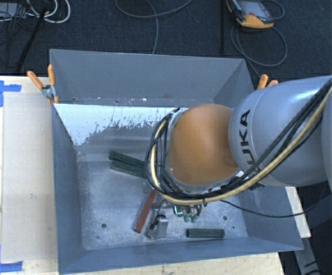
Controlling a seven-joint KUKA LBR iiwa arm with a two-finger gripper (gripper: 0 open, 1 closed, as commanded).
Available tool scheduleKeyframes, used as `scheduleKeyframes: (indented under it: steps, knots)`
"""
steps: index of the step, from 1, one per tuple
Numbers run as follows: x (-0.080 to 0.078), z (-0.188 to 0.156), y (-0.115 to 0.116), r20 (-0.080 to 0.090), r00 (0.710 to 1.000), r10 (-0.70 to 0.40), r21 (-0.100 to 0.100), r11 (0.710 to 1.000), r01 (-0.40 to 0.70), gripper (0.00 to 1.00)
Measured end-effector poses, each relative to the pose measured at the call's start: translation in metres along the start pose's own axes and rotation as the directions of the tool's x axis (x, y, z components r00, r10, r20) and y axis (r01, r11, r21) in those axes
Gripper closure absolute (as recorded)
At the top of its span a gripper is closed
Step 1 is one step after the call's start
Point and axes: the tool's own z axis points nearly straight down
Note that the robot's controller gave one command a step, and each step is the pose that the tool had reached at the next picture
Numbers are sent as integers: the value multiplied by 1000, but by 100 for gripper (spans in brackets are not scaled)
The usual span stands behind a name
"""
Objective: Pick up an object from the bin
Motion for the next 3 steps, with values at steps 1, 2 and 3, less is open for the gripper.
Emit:
scheduleKeyframes:
  steps: [1,2,3]
  knots:
    - [-29,107,-14,2,938,-348,0,938,348,0]
    - [-31,104,-13,6,939,-345,-2,939,345,100]
    - [-13,103,-57,17,592,-806,11,592,806,100]
